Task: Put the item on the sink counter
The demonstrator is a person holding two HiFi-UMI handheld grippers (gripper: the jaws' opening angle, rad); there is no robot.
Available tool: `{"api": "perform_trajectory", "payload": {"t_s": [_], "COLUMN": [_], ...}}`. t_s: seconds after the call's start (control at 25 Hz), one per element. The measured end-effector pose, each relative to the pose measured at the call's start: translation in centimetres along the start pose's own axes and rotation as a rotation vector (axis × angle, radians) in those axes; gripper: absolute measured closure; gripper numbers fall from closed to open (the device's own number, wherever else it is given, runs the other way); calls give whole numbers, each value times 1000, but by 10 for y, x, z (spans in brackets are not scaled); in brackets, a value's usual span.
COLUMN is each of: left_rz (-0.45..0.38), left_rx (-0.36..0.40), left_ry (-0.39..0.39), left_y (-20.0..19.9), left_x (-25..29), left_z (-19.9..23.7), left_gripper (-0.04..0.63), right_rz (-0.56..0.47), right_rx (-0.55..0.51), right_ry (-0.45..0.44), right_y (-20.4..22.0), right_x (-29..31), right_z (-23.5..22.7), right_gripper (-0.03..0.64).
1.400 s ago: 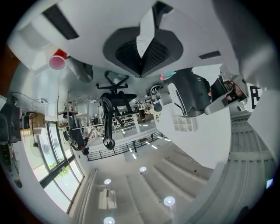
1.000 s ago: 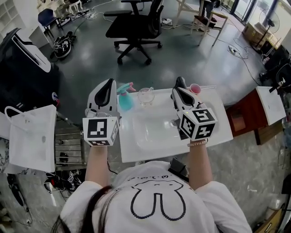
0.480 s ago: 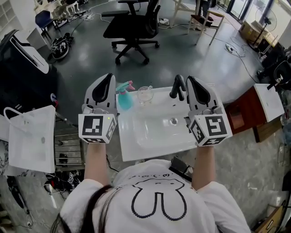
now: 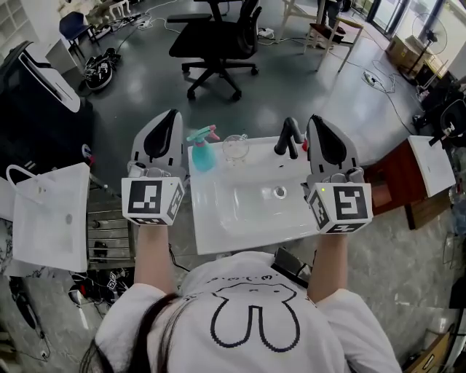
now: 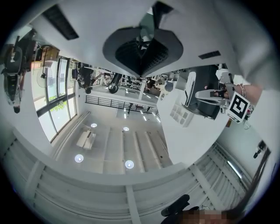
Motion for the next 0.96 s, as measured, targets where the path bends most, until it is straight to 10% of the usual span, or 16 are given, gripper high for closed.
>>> {"api": "perform_trajectory", "payload": {"t_s": [0.96], "left_rz": [-17], "left_rx": [0], "left_ry": [0], "left_y": [-2], "left_x": [6], "left_z": [1], "left_gripper": [584], "right_rz": [5], "right_rx": [-22], "right_ry": [6], "right_y": [1], "right_x": [6], "right_z": [-1], "right_gripper": [589]}}
Point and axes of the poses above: the fingertips, and each gripper's own axes: x forward along the fingers, z to its left, y out of its underside, the point moved 6 cm from there along -x, backward along the fingers, and after that the axes turned 8 degrees about -x, right-handed, at the moved point
